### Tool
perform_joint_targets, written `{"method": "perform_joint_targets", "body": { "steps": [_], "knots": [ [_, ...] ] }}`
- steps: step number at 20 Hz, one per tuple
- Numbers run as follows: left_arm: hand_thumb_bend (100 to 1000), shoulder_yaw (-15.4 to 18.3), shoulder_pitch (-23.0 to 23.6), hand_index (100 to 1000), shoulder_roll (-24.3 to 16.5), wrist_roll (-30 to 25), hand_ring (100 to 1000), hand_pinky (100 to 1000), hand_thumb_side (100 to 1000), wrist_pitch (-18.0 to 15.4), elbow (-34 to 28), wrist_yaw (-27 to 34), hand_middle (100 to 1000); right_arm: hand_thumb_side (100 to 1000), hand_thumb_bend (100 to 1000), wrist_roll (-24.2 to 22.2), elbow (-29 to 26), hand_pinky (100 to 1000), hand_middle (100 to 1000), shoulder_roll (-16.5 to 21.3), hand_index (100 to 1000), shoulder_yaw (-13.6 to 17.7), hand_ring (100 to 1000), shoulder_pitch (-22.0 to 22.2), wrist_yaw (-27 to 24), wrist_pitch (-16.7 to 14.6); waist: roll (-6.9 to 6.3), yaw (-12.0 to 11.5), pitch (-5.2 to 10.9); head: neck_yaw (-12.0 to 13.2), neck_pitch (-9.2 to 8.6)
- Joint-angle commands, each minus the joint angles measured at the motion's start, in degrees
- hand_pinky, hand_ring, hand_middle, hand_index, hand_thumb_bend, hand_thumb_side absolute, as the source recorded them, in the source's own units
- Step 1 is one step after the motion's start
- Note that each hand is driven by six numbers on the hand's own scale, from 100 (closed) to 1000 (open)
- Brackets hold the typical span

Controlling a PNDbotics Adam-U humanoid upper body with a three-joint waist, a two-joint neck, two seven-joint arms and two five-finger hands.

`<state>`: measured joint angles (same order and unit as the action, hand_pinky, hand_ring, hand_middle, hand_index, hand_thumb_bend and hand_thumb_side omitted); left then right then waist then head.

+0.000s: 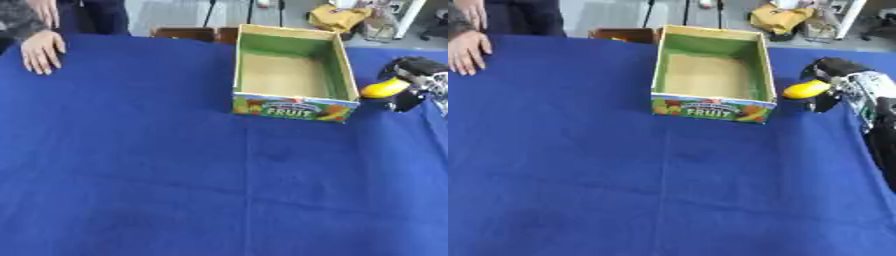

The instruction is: Pick up objects on the table and place them in the box.

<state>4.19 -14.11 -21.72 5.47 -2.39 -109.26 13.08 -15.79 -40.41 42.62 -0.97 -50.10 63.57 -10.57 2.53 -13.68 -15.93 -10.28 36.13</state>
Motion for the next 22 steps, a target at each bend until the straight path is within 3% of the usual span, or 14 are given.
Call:
{"method": "perform_joint_targets", "body": {
  "steps": [1, 7, 22],
  "knots": [
    [526, 0.2, -0.4, 762, -0.8, -0.3, 599, 612, 773, -0.1, -1.2, 0.1, 603, 100, 320, -0.1, -1.5, 772, 798, 2.0, 819, 0.1, 895, -0.8, 2.2, -0.5, -0.24, -0.1, 0.83, -0.2, -0.35],
    [526, 0.2, -0.4, 763, -0.7, -0.3, 599, 613, 772, -0.1, -1.3, 0.1, 603, 100, 289, 0.1, -1.5, 706, 741, 1.7, 769, 0.2, 808, -0.7, 3.5, -0.6, -0.32, -0.2, 0.80, -0.3, -0.23],
    [524, 0.2, -0.4, 764, -0.7, -0.4, 599, 615, 774, -0.1, -1.3, 0.2, 604, 100, 252, 0.3, -1.0, 674, 695, 1.6, 734, 0.1, 764, -0.4, 3.6, -0.5, -0.39, 0.1, 0.67, -0.4, -0.12]
  ]
}}
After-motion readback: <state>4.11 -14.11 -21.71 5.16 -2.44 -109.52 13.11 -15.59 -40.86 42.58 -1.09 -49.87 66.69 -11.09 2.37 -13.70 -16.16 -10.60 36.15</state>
